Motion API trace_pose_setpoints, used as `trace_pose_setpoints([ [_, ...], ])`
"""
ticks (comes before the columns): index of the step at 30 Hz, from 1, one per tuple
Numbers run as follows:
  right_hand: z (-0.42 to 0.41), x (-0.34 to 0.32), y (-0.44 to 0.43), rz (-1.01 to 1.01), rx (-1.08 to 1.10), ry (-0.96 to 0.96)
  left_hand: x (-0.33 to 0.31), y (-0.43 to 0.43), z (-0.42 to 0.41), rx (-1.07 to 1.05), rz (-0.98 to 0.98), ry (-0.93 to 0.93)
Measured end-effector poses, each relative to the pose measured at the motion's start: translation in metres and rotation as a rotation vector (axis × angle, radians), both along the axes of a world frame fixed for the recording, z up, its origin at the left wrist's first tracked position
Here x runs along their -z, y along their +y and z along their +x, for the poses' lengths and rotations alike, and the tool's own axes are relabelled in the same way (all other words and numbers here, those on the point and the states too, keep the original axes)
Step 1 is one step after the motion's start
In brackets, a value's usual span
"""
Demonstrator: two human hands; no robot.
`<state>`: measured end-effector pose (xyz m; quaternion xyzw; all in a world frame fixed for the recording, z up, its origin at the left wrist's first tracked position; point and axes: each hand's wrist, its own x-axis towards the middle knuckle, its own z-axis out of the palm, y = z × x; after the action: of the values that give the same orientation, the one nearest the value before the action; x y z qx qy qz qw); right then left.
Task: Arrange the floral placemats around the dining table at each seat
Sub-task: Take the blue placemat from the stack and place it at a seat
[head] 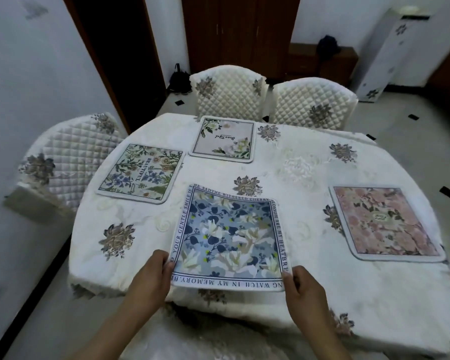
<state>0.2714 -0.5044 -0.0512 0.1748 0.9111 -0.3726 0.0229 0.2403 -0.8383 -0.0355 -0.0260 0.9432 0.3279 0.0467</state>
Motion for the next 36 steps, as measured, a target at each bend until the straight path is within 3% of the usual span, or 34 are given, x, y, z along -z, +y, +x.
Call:
trace_pose_setpoints([
  [13, 0.002, 0.086, -0.071, 0.067, 0.141, -0.118, 0.097, -0.049, -0.048, 0.137, -0.005, -0.158],
  [26, 0.003, 0.117, -0.069, 0.114, 0.251, -0.327, 0.129, -0.054, -0.051, 0.094, -0.058, -0.383],
  [36, 0.002, 0.111, -0.065, 0.237, 0.139, -0.393, 0.124, -0.031, -0.046, 0.222, -0.222, -0.258],
])
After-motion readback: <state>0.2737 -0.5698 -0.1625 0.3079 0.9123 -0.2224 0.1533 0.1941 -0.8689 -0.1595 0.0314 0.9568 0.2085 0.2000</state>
